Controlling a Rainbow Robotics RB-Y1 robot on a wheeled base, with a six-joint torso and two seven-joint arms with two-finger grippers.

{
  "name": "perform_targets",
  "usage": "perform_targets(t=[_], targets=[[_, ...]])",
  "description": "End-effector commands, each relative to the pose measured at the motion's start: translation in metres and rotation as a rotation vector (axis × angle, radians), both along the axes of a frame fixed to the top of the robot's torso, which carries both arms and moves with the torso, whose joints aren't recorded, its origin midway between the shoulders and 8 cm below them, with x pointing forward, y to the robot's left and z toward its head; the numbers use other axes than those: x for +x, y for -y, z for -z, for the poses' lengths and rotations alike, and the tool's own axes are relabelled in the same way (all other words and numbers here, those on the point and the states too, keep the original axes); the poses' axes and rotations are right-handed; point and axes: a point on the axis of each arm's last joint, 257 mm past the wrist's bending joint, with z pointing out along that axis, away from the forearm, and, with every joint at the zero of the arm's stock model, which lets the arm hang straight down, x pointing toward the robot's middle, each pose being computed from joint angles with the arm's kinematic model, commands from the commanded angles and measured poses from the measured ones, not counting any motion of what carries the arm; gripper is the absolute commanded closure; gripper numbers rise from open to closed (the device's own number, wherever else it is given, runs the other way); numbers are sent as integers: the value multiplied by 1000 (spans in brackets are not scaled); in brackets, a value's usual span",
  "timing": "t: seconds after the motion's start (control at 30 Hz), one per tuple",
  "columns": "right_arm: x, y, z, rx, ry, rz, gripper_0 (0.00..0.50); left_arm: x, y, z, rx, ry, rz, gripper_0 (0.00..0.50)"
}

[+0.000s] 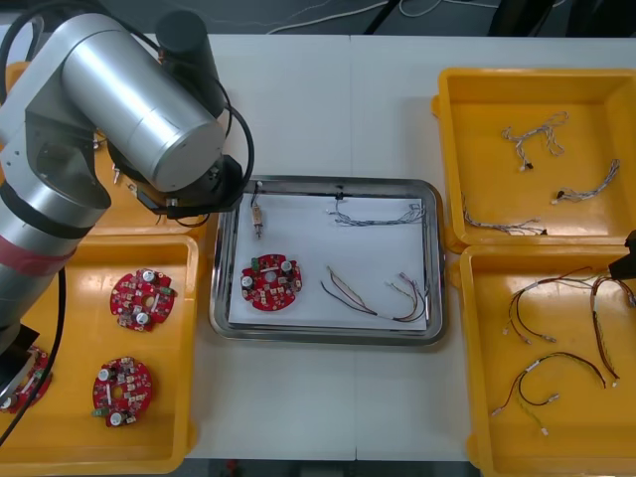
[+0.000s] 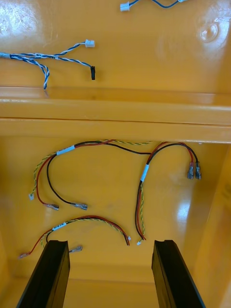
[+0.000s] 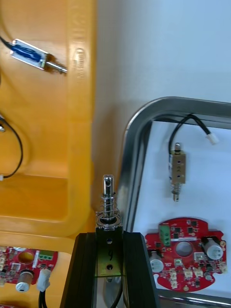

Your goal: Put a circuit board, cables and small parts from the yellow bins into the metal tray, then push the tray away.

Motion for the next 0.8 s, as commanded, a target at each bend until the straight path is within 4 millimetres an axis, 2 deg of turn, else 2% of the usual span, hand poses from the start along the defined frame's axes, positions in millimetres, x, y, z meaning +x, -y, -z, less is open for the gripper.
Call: perform_targets(t=[0.03,0.27,0.47,0.8], targets=[[-2,15,-9,-12,13,42,0,6,36,-10,-33,39,-33,500],[-2,15,-9,-12,13,42,0,11,65,3,-49,45,5,500],[-2,15,-9,-12,13,42,0,11,80,16,-33,49,22,500],[-2,15,-9,-12,13,42,0,25,101,41,-35,66,47,500]])
